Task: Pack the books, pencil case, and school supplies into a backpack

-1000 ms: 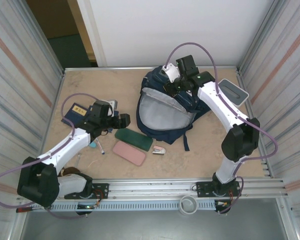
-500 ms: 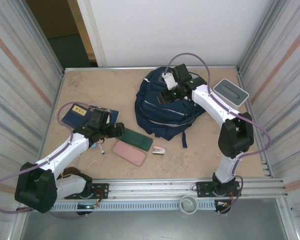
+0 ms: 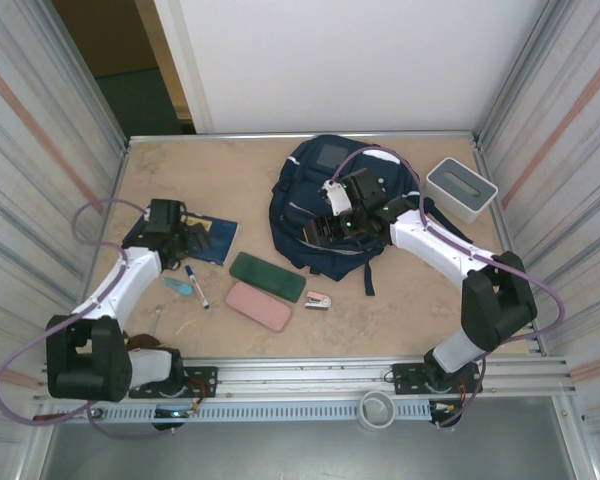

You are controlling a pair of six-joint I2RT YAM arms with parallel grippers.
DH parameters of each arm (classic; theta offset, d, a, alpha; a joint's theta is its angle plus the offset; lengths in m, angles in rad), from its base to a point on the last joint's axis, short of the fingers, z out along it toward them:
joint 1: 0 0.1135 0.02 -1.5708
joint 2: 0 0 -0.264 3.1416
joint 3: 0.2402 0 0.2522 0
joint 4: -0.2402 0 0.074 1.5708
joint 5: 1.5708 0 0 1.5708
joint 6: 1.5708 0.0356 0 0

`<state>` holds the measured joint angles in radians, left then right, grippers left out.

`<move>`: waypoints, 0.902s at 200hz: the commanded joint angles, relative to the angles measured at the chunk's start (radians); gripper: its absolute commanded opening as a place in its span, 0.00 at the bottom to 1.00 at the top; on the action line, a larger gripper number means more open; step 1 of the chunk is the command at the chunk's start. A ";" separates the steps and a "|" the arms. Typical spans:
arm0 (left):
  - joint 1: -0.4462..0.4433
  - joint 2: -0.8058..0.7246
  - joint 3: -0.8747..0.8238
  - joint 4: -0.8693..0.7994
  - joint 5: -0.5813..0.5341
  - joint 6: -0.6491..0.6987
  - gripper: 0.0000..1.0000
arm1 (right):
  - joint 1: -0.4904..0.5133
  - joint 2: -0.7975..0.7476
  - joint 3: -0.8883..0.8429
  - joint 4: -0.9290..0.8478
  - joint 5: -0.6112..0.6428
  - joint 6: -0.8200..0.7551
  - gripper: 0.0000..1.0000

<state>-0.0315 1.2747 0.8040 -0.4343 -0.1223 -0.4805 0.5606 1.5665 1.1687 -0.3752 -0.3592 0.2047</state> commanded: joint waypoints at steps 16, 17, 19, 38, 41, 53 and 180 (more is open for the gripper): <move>0.181 0.174 0.080 0.107 0.104 -0.030 0.92 | -0.008 0.018 0.019 0.050 -0.074 0.007 0.72; 0.184 0.181 0.085 0.108 0.109 -0.028 0.92 | -0.008 0.019 0.019 0.051 -0.075 0.007 0.72; 0.188 0.195 0.095 0.108 0.118 -0.024 0.92 | -0.008 0.018 0.016 0.052 -0.077 0.007 0.72; 0.187 0.325 0.203 0.073 0.170 0.016 0.87 | -0.013 0.017 -0.005 0.057 -0.090 0.007 0.72; 0.184 0.342 0.218 0.068 0.176 0.019 0.87 | -0.014 0.017 -0.008 0.059 -0.094 0.007 0.72; 0.168 0.396 0.256 0.065 0.181 0.034 0.84 | -0.016 0.018 -0.021 0.063 -0.102 0.010 0.72; -0.227 0.670 0.510 -0.080 0.161 0.208 0.71 | -0.050 0.022 -0.037 0.066 -0.102 0.061 0.73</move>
<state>-0.2005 1.9022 1.2778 -0.4374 -0.0097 -0.3172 0.5148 1.5780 1.1179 -0.3141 -0.4461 0.2260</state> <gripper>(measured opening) 0.713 0.730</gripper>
